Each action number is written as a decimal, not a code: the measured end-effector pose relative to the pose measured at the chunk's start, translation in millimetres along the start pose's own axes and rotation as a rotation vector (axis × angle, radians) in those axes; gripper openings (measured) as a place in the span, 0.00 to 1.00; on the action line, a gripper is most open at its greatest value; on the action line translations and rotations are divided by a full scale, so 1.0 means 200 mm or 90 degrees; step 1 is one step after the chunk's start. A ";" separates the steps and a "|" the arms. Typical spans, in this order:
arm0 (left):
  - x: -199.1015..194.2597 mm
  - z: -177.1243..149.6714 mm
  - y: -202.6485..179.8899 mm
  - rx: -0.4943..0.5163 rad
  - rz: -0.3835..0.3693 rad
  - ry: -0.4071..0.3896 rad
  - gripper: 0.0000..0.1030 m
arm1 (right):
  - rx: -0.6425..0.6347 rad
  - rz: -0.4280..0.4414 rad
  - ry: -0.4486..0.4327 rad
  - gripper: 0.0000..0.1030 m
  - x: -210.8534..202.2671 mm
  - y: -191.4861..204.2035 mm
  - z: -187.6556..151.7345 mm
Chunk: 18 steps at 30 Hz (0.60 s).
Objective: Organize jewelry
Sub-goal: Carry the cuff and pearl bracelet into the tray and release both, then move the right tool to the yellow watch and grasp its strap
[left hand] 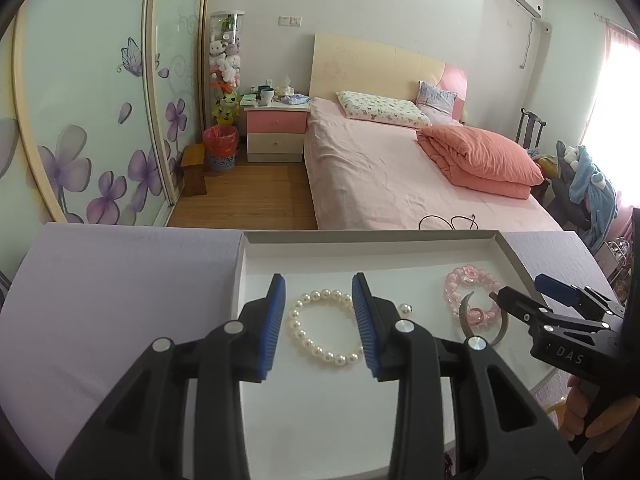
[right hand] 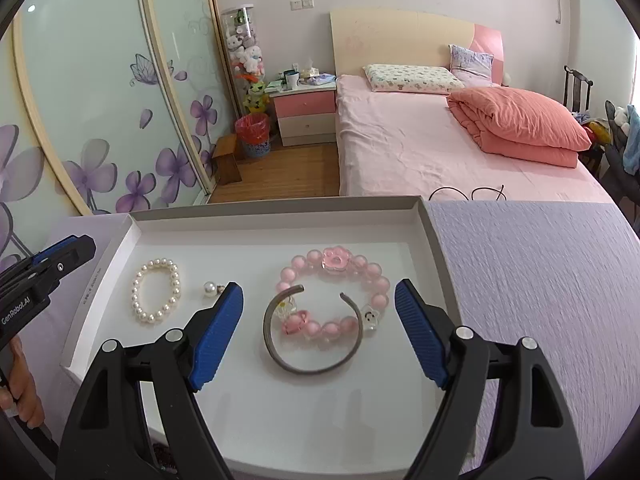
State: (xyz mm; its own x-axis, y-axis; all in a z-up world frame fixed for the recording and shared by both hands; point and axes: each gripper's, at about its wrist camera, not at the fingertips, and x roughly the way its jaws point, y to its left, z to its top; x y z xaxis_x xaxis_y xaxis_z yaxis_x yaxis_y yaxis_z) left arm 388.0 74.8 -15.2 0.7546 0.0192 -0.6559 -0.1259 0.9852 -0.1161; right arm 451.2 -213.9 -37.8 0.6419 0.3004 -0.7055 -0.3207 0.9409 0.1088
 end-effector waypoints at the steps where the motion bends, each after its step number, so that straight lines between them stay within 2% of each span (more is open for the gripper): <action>1: -0.01 0.00 0.00 0.001 0.001 -0.001 0.35 | 0.001 -0.001 -0.001 0.77 -0.01 0.00 -0.01; 9: -0.19 -0.08 0.05 -0.002 0.012 -0.017 0.41 | 0.013 0.004 -0.025 0.79 -0.19 -0.03 -0.07; 18: -0.52 -0.32 0.18 -0.009 0.020 -0.034 0.59 | 0.008 0.006 -0.064 0.88 -0.48 -0.06 -0.27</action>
State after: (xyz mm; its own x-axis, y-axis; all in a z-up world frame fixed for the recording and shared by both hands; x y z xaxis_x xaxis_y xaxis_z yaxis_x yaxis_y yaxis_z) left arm 263.0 97.8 0.4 0.7832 0.0587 -0.6190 -0.1585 0.9815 -0.1076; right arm 356.2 -263.0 -8.3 0.7056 0.3233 -0.6306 -0.3187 0.9396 0.1251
